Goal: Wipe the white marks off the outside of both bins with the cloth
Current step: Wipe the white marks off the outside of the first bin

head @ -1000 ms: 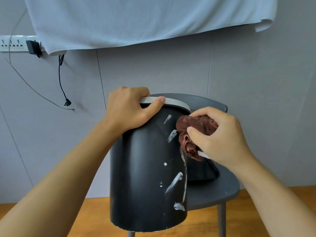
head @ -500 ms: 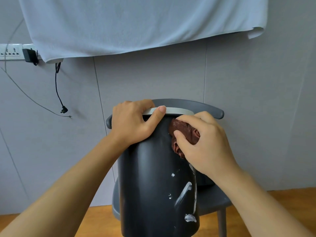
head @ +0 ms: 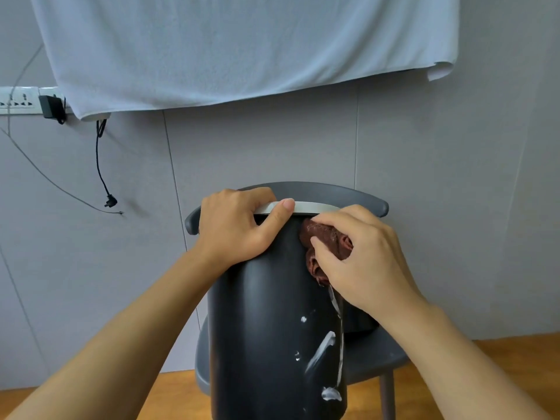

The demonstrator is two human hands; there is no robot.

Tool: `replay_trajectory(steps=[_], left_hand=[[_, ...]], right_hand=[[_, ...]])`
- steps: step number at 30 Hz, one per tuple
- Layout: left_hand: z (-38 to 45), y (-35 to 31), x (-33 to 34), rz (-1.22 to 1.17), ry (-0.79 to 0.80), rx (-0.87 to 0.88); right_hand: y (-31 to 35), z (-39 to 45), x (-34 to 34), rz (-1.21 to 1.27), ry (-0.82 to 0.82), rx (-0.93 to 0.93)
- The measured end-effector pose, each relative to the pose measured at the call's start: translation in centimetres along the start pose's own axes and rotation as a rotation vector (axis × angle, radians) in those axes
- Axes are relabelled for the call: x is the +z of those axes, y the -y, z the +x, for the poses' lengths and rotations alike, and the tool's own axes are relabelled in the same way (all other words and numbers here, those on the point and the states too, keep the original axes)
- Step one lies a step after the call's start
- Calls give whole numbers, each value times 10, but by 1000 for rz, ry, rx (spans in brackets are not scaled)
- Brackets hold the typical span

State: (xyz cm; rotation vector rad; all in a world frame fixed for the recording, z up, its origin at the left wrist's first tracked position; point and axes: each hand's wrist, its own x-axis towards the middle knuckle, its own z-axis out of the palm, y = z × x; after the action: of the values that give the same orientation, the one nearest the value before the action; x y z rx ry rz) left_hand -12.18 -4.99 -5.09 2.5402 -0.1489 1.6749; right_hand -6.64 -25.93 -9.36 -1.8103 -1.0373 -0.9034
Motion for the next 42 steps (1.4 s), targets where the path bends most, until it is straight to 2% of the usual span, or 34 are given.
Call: replay_trajectory(steps=[5,11,15,21,23,26,28,32,34,36,40,42], left_hand=[[1,9,0,23,28,-96],[1,21,-3,31,29,-146],[1,20,-1,39,25,-141],[0,19,-3,42,19,-129],[-1,17,-4,25,14,-117],[-3,13,-6,-12,7,-103],[-3,15,-8,-65,1,-110],[-5,21,-11,-83,-14,-156],[-5,22,-12,-80,-15,-147],[-4,20,-12,-58,-2,-134],[-3,12,-10,-30,13,-101],[-2,9,-9,-27,16,-86]], right_hand=[[-7,-20,2,28,248,-81],[-7,-47,13,-3,272,-40],[-4,-54,15,-40,238,-12],[-6,-35,10,68,118,46],[-8,-24,9,33,63,21],[-10,-15,12,43,63,8],[-10,-18,11,62,109,-25],[-7,-40,5,75,318,-103],[-5,-45,1,67,358,-125],[-6,-43,-2,73,332,-128],[-9,-29,-2,85,147,-96],[-7,-24,2,67,133,-98]])
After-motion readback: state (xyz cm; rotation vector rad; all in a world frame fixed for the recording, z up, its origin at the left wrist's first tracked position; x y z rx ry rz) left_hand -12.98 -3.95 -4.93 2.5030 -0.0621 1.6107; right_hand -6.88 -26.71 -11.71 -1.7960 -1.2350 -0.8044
